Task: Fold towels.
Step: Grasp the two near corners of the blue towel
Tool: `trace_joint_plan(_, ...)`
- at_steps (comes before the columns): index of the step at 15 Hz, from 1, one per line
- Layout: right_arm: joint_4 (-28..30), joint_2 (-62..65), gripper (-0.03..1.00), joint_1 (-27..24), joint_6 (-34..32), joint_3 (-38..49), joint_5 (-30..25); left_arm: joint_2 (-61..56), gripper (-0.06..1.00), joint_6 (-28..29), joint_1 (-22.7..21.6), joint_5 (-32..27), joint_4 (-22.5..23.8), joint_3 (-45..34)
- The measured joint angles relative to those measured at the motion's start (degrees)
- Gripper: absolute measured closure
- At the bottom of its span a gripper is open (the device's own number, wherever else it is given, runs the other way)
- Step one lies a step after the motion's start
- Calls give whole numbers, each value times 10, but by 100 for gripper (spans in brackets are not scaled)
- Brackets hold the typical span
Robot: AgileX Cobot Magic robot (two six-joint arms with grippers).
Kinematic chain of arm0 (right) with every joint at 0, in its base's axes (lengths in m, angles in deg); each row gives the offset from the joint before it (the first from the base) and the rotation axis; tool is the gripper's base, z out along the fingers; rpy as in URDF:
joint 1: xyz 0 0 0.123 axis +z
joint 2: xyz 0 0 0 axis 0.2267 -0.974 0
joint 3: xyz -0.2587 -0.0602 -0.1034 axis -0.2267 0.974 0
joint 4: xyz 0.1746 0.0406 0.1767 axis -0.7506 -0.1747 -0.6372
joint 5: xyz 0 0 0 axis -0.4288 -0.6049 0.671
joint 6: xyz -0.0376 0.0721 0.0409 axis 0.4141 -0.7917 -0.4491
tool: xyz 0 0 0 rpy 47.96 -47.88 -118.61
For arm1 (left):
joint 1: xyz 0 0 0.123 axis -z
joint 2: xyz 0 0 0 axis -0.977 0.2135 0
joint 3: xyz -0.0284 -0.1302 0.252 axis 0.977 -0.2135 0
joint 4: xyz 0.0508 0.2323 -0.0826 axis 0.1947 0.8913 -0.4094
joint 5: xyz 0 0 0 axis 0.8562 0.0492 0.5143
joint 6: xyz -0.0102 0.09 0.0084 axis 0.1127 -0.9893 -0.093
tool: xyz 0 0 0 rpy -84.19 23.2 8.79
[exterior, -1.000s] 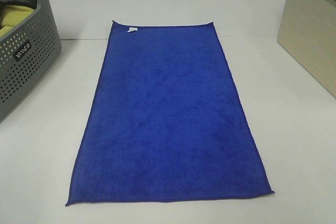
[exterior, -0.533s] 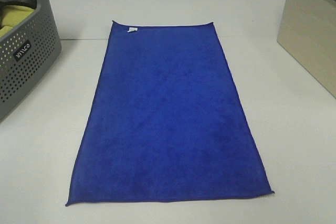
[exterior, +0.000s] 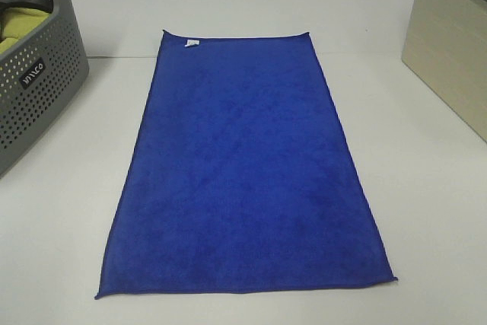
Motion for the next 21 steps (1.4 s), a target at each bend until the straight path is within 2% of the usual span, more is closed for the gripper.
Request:
trace_joint_plan(18, 0, 0, 14, 0, 0, 0, 0, 0, 28, 1, 0, 0, -10, 0)
trace_joint_plan(20, 0, 0, 14, 0, -11, -1, 4, 0, 28, 21, 0, 28, -10, 4)
trace_joint_plan(21, 0, -3, 15, 0, -33, -4, 19, 0, 28, 40, 0, 71, -13, 6)
